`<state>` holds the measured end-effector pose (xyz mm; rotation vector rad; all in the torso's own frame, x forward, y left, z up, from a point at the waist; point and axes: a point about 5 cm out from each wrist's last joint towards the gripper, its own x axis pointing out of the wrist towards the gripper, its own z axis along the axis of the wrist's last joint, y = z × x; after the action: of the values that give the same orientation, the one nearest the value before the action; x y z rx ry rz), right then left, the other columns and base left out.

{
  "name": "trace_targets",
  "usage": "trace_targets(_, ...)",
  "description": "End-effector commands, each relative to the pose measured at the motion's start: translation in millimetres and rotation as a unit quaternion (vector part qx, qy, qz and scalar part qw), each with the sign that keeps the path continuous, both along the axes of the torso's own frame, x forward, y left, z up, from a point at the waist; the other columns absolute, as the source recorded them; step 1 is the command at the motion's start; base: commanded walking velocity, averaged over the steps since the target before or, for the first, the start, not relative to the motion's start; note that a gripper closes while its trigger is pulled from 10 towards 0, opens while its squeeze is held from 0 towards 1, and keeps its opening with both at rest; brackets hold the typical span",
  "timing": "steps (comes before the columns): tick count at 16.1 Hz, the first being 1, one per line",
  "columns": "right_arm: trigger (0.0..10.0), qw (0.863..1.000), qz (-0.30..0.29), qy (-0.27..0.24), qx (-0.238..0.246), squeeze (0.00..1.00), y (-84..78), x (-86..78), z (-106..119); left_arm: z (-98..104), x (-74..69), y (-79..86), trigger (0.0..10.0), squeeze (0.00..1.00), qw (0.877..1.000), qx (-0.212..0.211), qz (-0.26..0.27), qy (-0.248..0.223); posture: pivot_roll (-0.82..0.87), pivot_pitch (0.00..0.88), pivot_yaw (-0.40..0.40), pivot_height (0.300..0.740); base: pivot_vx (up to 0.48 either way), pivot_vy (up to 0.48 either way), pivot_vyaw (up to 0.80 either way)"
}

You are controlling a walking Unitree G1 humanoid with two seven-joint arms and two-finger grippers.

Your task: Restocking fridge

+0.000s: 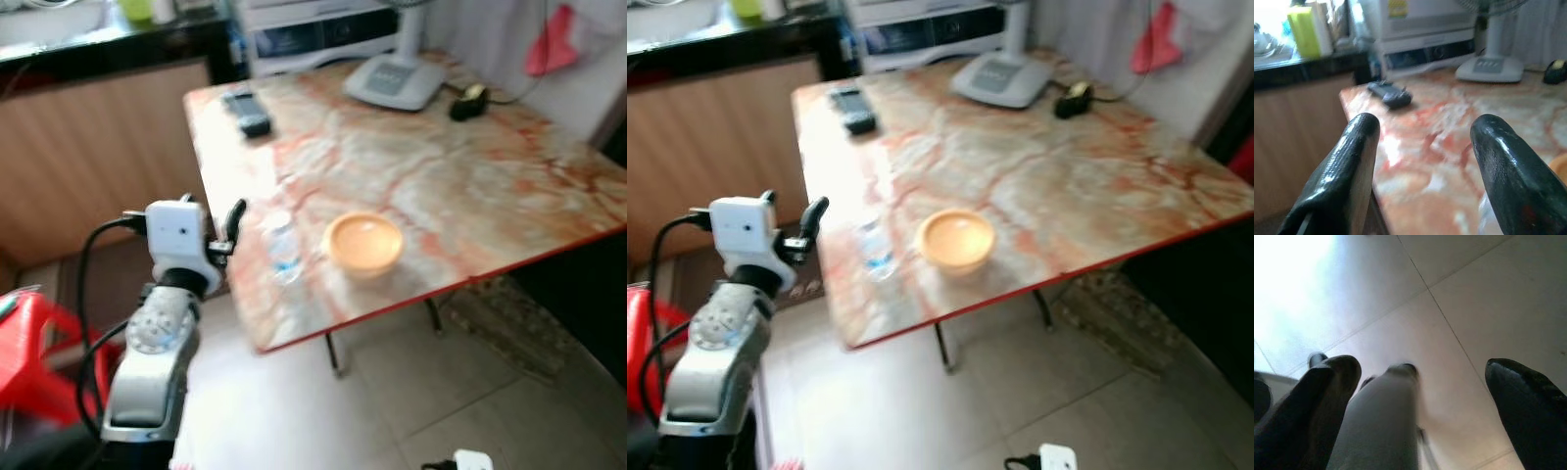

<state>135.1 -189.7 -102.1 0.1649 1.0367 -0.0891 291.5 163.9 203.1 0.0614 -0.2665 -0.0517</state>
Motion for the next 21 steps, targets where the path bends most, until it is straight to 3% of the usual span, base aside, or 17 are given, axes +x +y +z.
trace_targets(1,10.0,1.0,-0.004,0.009,-0.006,0.0,-5.3,-7.4,-2,7,-1.7,-6.8,10.0,0.0,1.0,-0.003,-0.015,-0.013,0.14,0.093,-0.003,0.74,0.274,0.0,0.0)
trace_targets(5,10.0,1.0,-0.003,0.008,-0.005,0.0,-4.6,-7.0,-2,10,-2.4,-9.1,10.0,0.0,1.0,0.002,-0.023,-0.017,0.15,0.095,0.001,0.74,0.272,0.0,0.0)
trace_targets(11,10.0,1.0,0.0,0.007,-0.006,0.0,-4.7,-6.4,-1,19,-6.0,-19.3,10.0,0.0,0.998,0.012,-0.05,-0.028,0.16,0.098,-0.002,0.74,0.0,0.0,0.0)
trace_targets(14,10.0,1.0,0.003,0.008,-0.008,0.0,-4.8,-6.3,-1,40,-6.6,-25.3,10.0,0.0,0.997,0.03,-0.061,-0.04,0.17,0.101,-0.003,0.74,0.0,0.0,0.0)
trace_targets(16,10.0,1.0,0.01,0.008,-0.01,0.0,-4.6,-5.2,-1,47,-0.2,-28.1,10.0,0.0,0.996,0.064,-0.069,0.001,0.17,0.106,0.002,0.74,0.0,0.0,0.0)
trace_targets(19,10.0,1.0,0.011,0.006,-0.009,0.0,-3.6,-4.6,-1,50,3.9,-28.0,10.0,0.0,0.992,0.057,-0.079,0.08,0.17,0.107,0.008,0.74,0.0,0.0,0.0)
trace_targets(20,10.0,1.0,0.012,0.007,-0.009,0.0,-3.2,-4.7,-1,49,4.8,-24.2,10.0,0.0,0.989,0.064,-0.061,0.122,0.17,0.104,0.008,0.74,0.0,0.0,0.0)
trace_targets(21,10.0,1.0,0.013,0.007,-0.009,0.0,-3.2,-4.5,-1,51,6.9,-17.6,10.0,0.0,0.988,0.064,-0.032,0.134,0.18,0.103,0.009,0.74,0.0,0.0,0.0)
